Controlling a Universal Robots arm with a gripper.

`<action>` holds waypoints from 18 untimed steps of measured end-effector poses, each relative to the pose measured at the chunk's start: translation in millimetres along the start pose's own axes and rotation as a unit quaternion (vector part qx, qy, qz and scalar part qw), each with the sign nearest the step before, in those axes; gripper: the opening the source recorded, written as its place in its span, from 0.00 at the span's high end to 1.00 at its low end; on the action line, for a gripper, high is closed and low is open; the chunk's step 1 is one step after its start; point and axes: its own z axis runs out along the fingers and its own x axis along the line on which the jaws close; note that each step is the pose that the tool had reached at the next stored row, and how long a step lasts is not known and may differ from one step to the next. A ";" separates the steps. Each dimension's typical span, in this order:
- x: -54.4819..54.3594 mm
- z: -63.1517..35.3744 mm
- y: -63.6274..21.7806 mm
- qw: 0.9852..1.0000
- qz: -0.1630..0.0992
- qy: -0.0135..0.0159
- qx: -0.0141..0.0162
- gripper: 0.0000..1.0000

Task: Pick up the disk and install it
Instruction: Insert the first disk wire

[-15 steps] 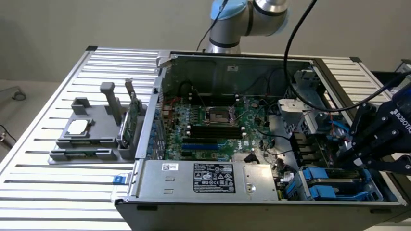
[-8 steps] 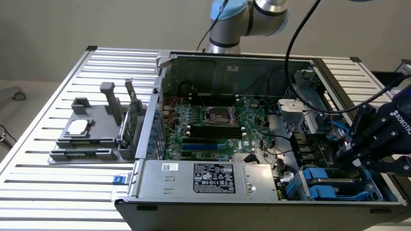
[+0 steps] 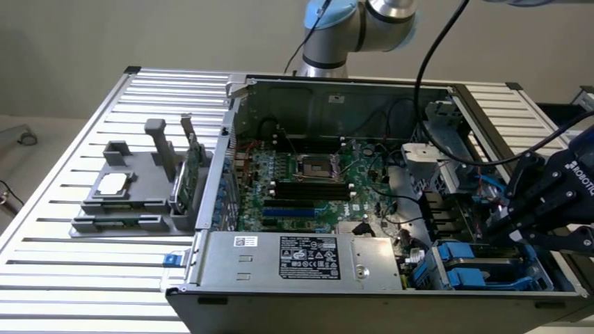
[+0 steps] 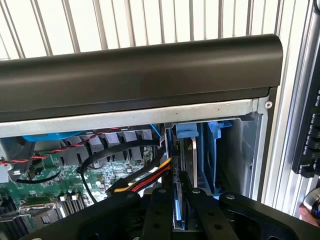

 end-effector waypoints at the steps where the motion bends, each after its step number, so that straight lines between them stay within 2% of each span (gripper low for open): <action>1: 0.0 0.0 0.2 1.000 0.000 0.000 0.000 0.83; 9: 0.1 0.4 0.9 1.000 0.001 -0.003 0.002 0.83; 14: 0.1 0.4 1.3 1.000 0.002 -0.008 0.006 0.83; 18: 0.1 0.5 1.6 1.000 -0.002 -0.012 0.007 0.83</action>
